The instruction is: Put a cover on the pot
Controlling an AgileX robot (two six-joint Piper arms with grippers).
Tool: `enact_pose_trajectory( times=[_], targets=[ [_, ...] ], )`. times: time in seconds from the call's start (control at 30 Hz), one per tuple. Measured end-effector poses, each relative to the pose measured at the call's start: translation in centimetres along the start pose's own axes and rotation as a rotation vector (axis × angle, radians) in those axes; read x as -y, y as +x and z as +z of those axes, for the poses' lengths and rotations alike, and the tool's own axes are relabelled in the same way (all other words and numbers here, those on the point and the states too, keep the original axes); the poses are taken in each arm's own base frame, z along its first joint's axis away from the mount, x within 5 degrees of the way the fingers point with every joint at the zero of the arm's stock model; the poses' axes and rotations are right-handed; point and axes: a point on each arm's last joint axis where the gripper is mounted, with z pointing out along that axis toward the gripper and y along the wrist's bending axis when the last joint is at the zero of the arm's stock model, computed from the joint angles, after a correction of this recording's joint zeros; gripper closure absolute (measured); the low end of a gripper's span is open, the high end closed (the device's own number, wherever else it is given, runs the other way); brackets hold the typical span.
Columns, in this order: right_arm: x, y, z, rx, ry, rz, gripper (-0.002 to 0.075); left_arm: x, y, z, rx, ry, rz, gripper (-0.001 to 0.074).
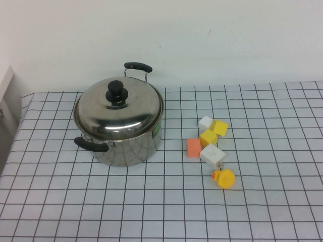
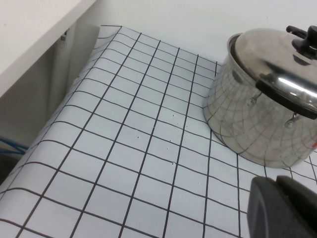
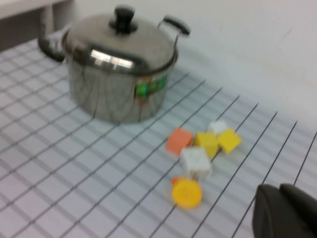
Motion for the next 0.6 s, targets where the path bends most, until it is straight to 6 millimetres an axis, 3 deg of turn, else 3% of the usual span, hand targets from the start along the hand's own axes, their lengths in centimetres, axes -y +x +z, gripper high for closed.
enact_pose_trajectory(
  times=[0.17, 0.37, 0.6],
  targets=[
    [-0.2, 3.7, -1.2, -0.005, 0.021, 0.038, 0.0728, 0.0, 0.0, 0.0, 0.000, 0.000, 0.000, 0.0738],
    [0.7, 7.5, -2.0, -0.005, 0.240, 0.064, 0.0728, 0.0, 0.0, 0.0, 0.000, 0.000, 0.000, 0.0738],
    [0.8, 9.9, -2.9, 0.058, 0.423, 0.141, 0.0728, 0.0, 0.0, 0.0, 0.000, 0.000, 0.000, 0.0738]
  ],
)
